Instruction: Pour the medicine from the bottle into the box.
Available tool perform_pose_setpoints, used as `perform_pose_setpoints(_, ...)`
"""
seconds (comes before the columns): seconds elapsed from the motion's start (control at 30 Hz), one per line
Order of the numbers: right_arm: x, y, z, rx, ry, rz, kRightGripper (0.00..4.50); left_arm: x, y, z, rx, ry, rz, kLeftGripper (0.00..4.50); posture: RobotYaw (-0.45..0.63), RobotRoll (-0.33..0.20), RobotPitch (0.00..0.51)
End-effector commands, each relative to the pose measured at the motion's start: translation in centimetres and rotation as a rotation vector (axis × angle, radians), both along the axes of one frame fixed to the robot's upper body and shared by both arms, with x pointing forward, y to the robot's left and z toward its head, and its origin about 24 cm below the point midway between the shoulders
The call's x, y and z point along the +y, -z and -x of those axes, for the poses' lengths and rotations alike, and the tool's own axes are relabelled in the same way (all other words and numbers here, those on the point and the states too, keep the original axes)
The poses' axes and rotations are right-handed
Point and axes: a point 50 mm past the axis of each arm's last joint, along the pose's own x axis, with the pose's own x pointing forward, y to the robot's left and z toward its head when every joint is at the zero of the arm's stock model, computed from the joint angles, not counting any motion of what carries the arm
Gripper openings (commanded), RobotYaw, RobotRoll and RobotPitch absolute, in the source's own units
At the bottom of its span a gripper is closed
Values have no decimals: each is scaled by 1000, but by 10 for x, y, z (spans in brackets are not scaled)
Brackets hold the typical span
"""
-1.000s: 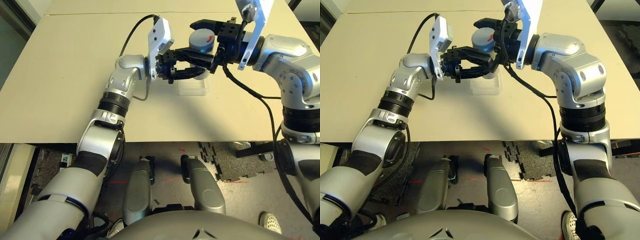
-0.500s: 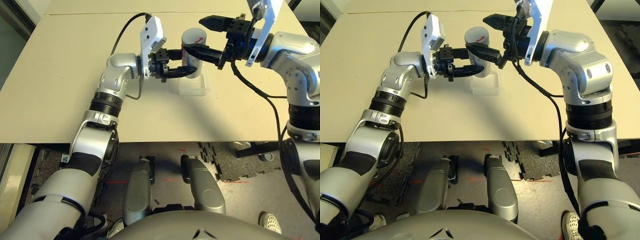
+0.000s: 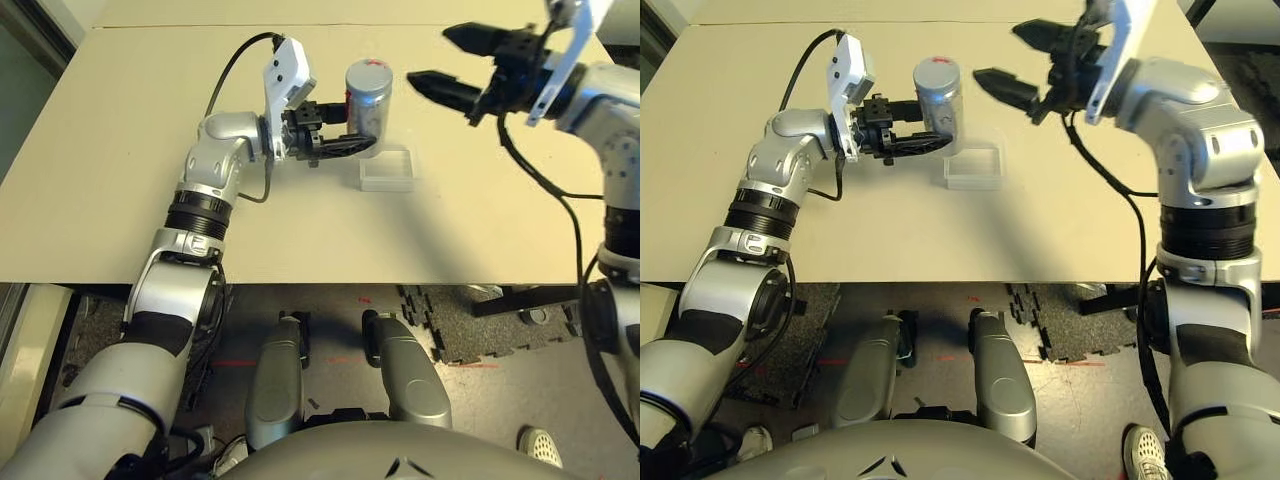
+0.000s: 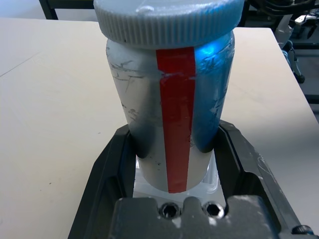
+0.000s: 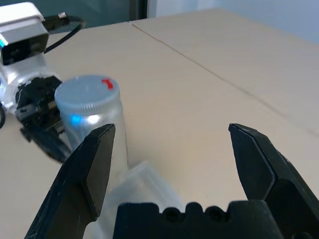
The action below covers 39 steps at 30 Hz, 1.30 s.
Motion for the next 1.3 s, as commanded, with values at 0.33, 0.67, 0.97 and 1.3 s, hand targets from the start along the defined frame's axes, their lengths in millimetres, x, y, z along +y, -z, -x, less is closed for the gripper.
perform_pose_setpoints(0.33, 49, -9, 13, -21, -143, -16, 4500, -7, -2, -3, -6, 18, -8, 2476, -141, 0, 192)
perform_pose_setpoints(0.67, 62, -6, -5, -44, -97, 16, 4500, -13, -2, -3, -8, 43, -10, 2476, -135, 0, 194)
perform_pose_setpoints(0.97, 62, -1, -6, -17, -107, 21, 4500, -14, -1, -1, -6, 48, -7, 2476, -132, 0, 191)
perform_pose_setpoints(1.3, 67, 0, 0, 12, -145, 1, 4500, -14, 0, -2, -6, 48, -7, 2476, -137, 0, 188)
